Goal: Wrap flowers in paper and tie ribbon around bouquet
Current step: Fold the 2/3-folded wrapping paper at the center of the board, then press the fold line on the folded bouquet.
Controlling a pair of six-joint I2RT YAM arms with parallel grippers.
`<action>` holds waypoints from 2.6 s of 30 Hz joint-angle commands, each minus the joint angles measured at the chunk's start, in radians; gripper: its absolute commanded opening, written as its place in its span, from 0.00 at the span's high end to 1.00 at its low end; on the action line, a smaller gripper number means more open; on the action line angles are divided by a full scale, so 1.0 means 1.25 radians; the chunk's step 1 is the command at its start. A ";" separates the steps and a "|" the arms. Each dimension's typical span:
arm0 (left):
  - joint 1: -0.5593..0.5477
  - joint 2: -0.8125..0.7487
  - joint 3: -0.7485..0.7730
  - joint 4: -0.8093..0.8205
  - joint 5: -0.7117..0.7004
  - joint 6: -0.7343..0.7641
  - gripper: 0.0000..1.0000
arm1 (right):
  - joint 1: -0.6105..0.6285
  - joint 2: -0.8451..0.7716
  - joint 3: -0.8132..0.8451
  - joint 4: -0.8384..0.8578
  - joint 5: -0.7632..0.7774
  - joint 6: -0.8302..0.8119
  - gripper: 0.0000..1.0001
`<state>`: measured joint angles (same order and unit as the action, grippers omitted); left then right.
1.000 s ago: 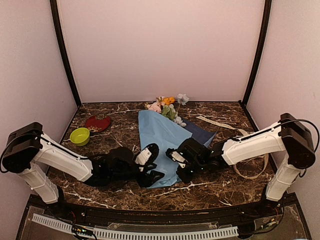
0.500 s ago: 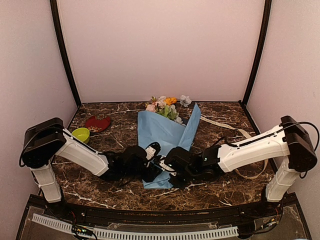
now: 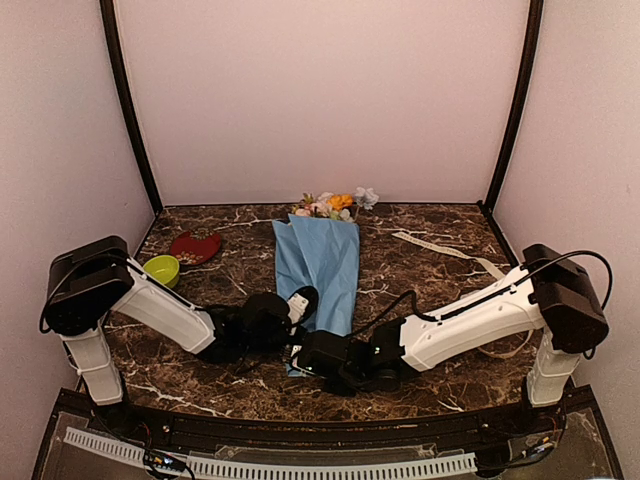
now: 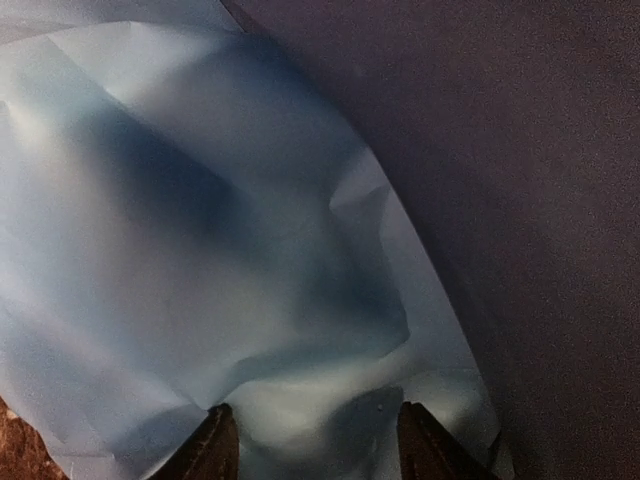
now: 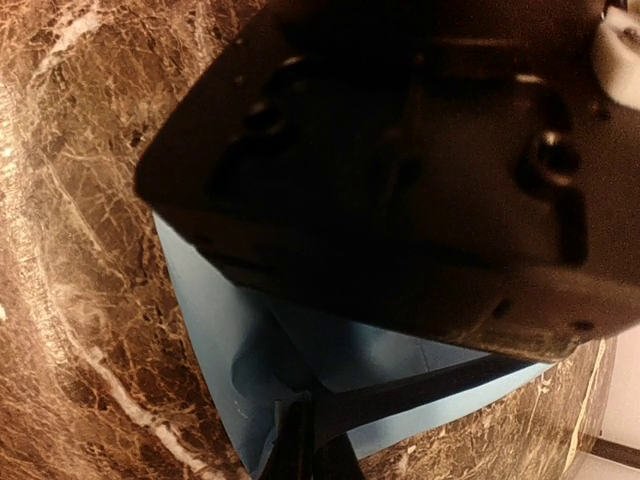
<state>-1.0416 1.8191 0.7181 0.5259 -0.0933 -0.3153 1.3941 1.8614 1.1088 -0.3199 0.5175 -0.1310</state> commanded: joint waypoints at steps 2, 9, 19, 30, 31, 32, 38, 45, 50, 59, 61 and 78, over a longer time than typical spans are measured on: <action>0.010 -0.074 -0.041 0.000 0.053 0.004 0.42 | 0.011 0.022 -0.005 0.013 0.006 -0.017 1.00; 0.058 -0.243 -0.095 -0.010 0.059 0.008 0.34 | 0.011 0.027 -0.012 0.008 0.013 -0.021 1.00; 0.146 -0.355 -0.088 0.004 0.161 -0.062 0.30 | 0.011 0.036 -0.007 0.004 0.015 -0.023 1.00; 0.147 -0.118 0.112 -0.028 0.331 -0.096 0.25 | 0.013 0.036 -0.005 -0.003 0.020 -0.023 1.00; 0.146 -0.107 0.125 -0.044 0.317 -0.093 0.27 | 0.014 0.035 -0.005 -0.003 0.020 -0.023 1.00; 0.147 -0.099 0.133 -0.056 0.297 -0.091 0.31 | 0.013 0.035 -0.005 -0.003 0.022 -0.022 1.00; 0.159 -0.133 0.119 -0.087 0.242 -0.088 1.00 | 0.014 0.025 -0.016 -0.005 0.029 -0.016 1.00; 0.233 -0.156 0.060 -0.151 0.209 -0.066 1.00 | 0.014 0.002 -0.022 -0.018 0.040 -0.002 0.96; 0.255 -0.113 0.028 -0.128 0.255 -0.032 1.00 | 0.014 -0.003 -0.030 -0.037 0.044 0.000 0.73; 0.285 -0.024 -0.045 0.037 0.299 -0.039 1.00 | 0.014 -0.116 -0.092 -0.046 0.028 0.028 0.50; 0.289 -0.007 -0.054 0.067 0.320 -0.047 1.00 | 0.014 -0.165 -0.104 -0.042 -0.013 0.036 0.47; 0.295 -0.044 0.050 -0.043 0.374 0.016 1.00 | -0.122 -0.134 -0.016 0.083 -0.244 0.173 0.53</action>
<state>-0.6804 1.8248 0.7113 0.5785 0.3531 -0.3550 1.2648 1.6192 1.0302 -0.2840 0.2752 0.0265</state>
